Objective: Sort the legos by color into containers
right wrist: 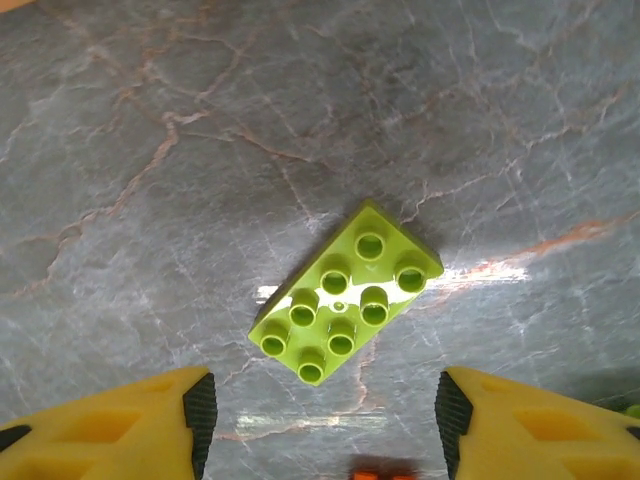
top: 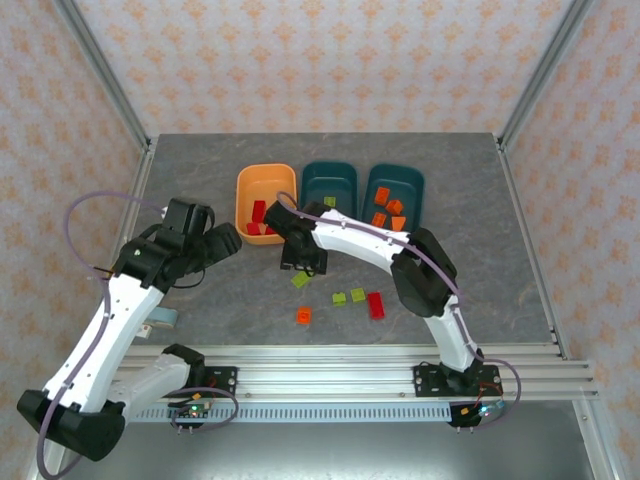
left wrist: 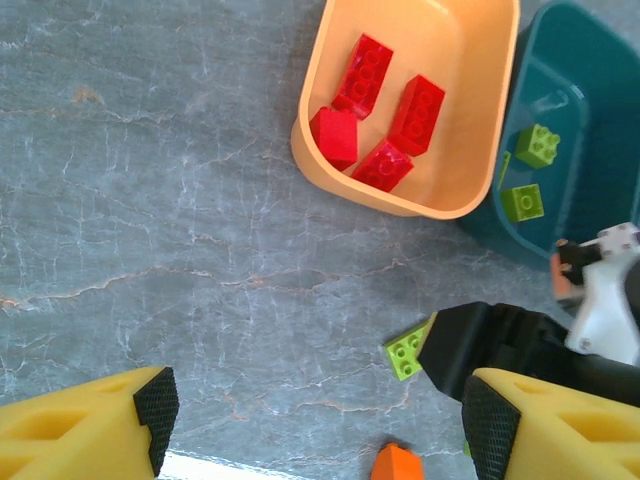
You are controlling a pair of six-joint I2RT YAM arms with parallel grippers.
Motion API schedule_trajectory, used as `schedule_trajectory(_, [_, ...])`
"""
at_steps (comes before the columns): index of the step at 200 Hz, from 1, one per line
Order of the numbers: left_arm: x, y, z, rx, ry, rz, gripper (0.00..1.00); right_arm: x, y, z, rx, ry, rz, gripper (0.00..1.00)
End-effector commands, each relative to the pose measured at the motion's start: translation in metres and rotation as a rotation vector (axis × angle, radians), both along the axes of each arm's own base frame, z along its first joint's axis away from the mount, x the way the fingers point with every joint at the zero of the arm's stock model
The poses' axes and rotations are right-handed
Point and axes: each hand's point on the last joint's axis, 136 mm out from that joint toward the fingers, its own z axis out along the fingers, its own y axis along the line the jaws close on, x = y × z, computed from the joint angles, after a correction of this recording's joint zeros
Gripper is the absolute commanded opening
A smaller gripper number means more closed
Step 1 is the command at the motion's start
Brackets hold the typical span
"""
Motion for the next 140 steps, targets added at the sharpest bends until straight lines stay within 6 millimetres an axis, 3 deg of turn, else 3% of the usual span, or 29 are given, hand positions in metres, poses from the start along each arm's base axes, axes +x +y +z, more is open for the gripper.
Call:
schedule_trajectory(1, [-0.009,0.006,0.009,0.017,-0.023,-0.003,0.78,-0.004,-0.003,-0.010,-0.006,0.059,-0.215,0.61])
schedule_trajectory(83, [-0.029,0.007,0.014,-0.010,-0.036,-0.018,0.78,-0.009,0.000,-0.048,-0.023,0.133,-0.404,0.54])
schedule_trajectory(140, [-0.031,0.004,0.017,-0.033,-0.050,-0.026,0.78,-0.010,-0.011,-0.056,-0.062,0.143,-0.433,0.35])
